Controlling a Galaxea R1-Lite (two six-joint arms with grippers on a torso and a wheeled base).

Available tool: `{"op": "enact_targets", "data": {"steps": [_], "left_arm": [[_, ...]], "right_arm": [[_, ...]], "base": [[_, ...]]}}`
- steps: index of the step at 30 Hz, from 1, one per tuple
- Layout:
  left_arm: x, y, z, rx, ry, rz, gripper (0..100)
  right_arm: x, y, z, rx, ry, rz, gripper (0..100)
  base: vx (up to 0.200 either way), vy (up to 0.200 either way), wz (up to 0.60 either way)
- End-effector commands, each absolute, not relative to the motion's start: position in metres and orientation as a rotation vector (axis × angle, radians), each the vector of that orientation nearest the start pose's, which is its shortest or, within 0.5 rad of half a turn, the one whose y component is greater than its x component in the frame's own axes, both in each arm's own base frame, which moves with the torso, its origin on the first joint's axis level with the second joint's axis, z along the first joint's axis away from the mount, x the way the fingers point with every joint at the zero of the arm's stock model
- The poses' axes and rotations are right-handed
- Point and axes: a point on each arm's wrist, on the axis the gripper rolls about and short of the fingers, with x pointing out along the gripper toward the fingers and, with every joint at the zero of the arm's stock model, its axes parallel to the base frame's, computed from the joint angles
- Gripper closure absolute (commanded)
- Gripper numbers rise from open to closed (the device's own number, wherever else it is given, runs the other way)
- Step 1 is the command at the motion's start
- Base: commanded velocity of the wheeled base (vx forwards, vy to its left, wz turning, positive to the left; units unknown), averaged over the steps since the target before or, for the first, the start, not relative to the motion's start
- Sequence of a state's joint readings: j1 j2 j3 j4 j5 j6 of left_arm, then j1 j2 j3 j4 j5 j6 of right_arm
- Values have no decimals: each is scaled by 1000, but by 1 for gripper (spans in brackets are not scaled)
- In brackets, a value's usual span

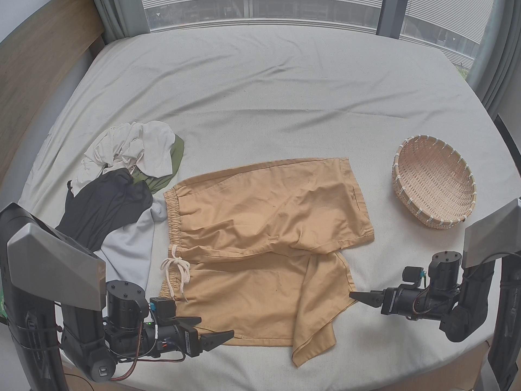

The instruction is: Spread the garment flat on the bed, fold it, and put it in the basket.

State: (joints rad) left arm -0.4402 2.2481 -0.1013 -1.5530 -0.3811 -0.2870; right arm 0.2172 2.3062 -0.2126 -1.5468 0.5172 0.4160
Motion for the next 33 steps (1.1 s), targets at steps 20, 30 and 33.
{"op": "enact_targets", "data": {"steps": [20, 30, 33], "left_arm": [[214, -109, -10, -246, 716, -698, 0], [214, -109, -10, -244, 716, -700, 0], [213, -110, -10, -245, 718, -701, 0]], "right_arm": [[268, 83, -40, 457, 723, 610, 100], [277, 40, 10, 476, 518, 508, 100], [289, 28, 23, 474, 436, 480, 100]], "base": [[0, 0, 0], [0, 0, 0], [0, 0, 0]]}}
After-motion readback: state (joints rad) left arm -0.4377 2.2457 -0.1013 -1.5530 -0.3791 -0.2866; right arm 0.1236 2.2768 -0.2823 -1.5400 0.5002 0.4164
